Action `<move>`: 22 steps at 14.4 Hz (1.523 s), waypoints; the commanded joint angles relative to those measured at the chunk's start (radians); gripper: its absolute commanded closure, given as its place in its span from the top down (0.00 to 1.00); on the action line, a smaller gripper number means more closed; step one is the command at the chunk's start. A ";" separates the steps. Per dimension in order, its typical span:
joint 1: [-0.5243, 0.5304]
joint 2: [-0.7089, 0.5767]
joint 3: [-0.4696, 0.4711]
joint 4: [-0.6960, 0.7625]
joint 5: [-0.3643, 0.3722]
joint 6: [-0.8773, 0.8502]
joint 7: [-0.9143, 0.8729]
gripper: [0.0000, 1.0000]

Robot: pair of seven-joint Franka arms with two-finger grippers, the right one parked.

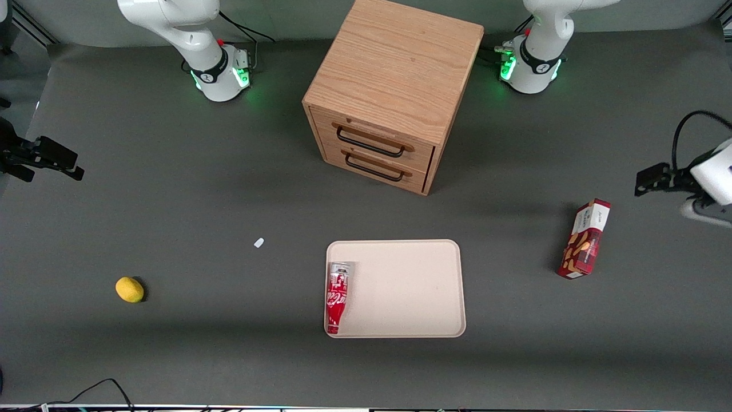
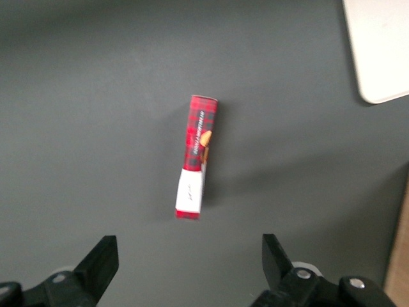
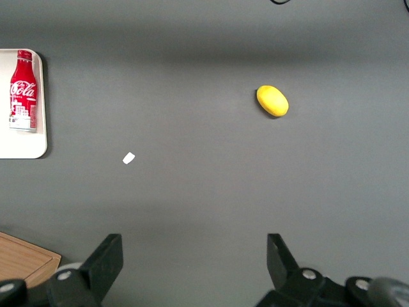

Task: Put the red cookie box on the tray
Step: 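Move the left gripper toward the red plaid cookie box, then lower the open left gripper around the cookie box's end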

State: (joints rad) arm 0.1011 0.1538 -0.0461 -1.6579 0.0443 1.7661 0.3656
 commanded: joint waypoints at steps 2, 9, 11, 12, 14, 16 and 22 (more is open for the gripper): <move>0.006 0.072 -0.008 -0.081 0.048 0.163 0.073 1.00; 0.006 0.162 -0.009 -0.318 0.051 0.511 0.112 1.00; 0.006 0.193 -0.009 -0.359 0.051 0.605 0.113 1.00; 0.006 0.207 -0.009 -0.367 0.049 0.630 0.113 1.00; 0.008 0.224 -0.009 -0.367 0.048 0.633 0.113 1.00; 0.009 0.243 -0.009 -0.369 0.036 0.635 0.110 0.99; 0.015 0.267 -0.009 -0.376 0.035 0.667 0.108 0.56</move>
State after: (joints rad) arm 0.1118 0.4224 -0.0504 -2.0212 0.0826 2.4111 0.4658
